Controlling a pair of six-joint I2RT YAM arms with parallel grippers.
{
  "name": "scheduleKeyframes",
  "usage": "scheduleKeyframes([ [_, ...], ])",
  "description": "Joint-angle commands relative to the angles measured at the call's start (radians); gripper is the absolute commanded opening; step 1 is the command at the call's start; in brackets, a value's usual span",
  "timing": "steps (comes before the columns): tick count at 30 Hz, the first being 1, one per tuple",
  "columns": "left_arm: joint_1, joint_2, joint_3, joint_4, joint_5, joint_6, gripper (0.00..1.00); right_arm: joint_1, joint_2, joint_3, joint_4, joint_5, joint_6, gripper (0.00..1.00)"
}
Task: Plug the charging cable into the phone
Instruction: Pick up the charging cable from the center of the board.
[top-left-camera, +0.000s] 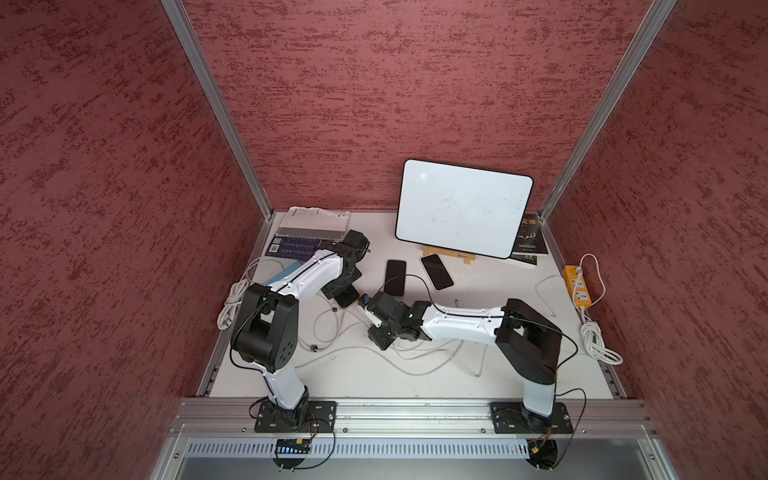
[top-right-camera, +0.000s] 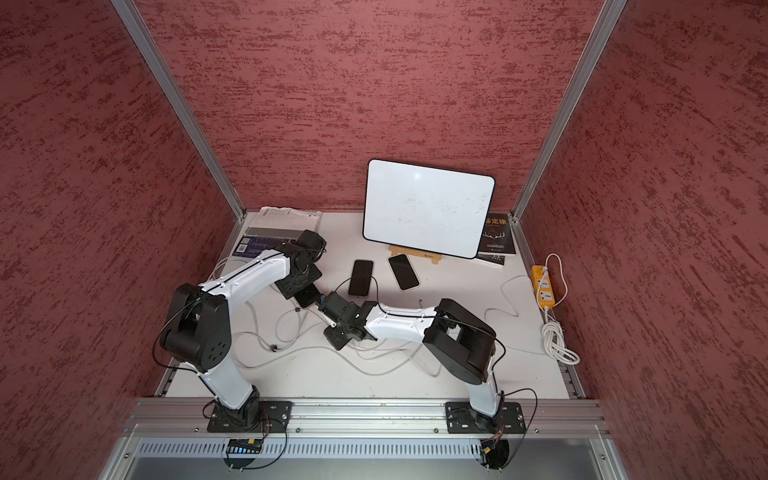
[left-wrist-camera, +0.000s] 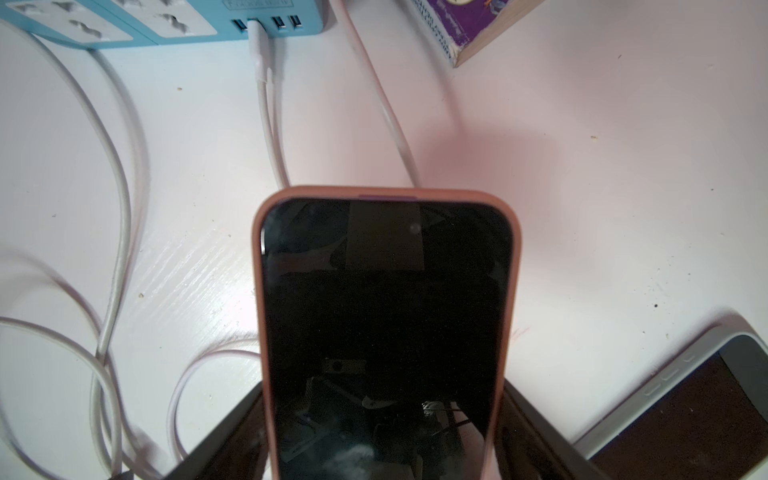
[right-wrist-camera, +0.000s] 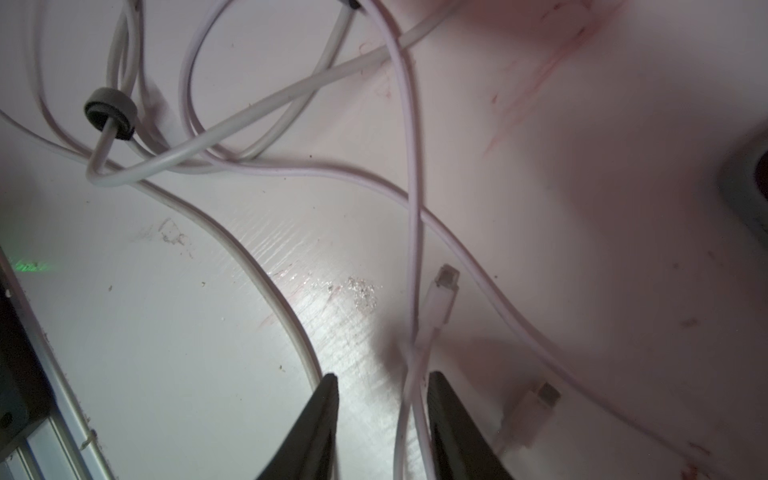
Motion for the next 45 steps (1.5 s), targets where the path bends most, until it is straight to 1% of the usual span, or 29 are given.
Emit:
scheduleKeyframes([
  [1,0.008,-0.043,-0.016,0.032,-0.016,0.013,0.0,0.004,0.045,0.046,-0.031,0.068,0.012,0.36],
  [5,0.013,-0.035,-0.016,0.034,-0.009,0.016,0.0,0.004,0.077,0.074,-0.043,0.095,0.033,0.32],
  [10,0.014,-0.03,-0.019,0.04,-0.006,0.019,0.0,0.004,0.081,0.074,-0.053,0.131,0.041,0.29],
  [26,0.017,-0.022,-0.019,0.043,-0.004,0.022,0.0,-0.002,0.145,0.112,-0.089,0.125,0.054,0.27],
  [35,0.017,-0.015,-0.017,0.046,0.002,0.022,0.0,-0.007,0.129,0.101,-0.098,0.105,0.055,0.17],
  [38,0.017,-0.014,-0.018,0.048,0.005,0.025,0.0,-0.007,0.099,0.089,-0.087,0.11,0.047,0.12],
  [43,0.017,-0.019,-0.019,0.053,0.014,0.026,0.0,-0.007,0.018,0.041,-0.025,0.104,0.008,0.0],
  [45,0.017,-0.023,-0.022,0.058,0.019,0.026,0.0,-0.007,-0.022,0.016,0.0,0.104,-0.018,0.0],
])
